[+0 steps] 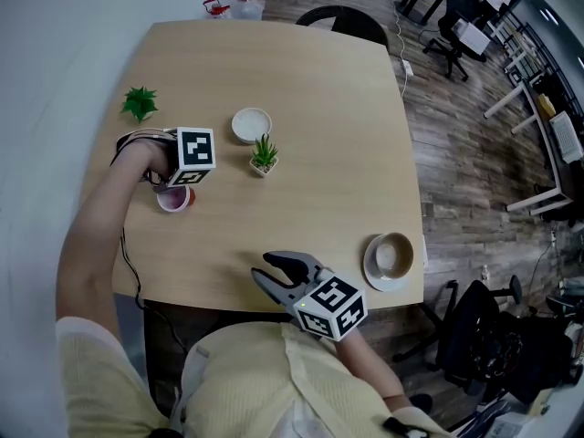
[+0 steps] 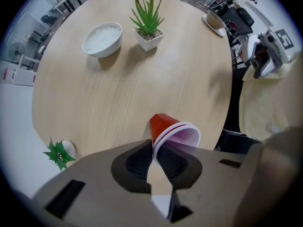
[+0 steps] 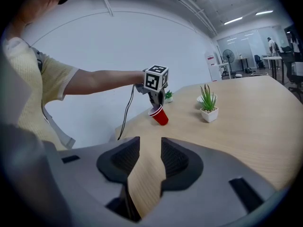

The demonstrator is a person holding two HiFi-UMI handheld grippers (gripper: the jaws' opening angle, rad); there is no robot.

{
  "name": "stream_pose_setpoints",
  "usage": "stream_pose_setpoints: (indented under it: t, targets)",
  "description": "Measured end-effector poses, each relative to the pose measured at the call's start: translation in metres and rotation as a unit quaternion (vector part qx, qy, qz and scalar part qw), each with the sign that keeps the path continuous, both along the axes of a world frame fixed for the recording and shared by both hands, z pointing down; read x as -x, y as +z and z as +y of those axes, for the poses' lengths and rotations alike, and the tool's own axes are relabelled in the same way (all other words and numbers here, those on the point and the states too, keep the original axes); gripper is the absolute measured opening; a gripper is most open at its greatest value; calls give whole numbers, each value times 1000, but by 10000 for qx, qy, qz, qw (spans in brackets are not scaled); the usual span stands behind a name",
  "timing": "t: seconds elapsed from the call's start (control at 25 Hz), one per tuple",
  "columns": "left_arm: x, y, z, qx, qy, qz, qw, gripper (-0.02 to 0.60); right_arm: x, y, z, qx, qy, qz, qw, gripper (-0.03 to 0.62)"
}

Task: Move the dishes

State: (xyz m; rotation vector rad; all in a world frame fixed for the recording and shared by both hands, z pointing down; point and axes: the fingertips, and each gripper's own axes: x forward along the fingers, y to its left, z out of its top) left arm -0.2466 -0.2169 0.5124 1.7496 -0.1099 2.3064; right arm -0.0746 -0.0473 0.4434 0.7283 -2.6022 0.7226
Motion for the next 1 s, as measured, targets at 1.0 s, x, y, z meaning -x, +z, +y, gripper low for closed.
stream_pose_setpoints:
  t: [1.0]
  targets:
    - [-81, -109, -38, -2398, 174, 2747, 9310, 186, -12, -8, 0, -75, 301, -81, 9995, 147]
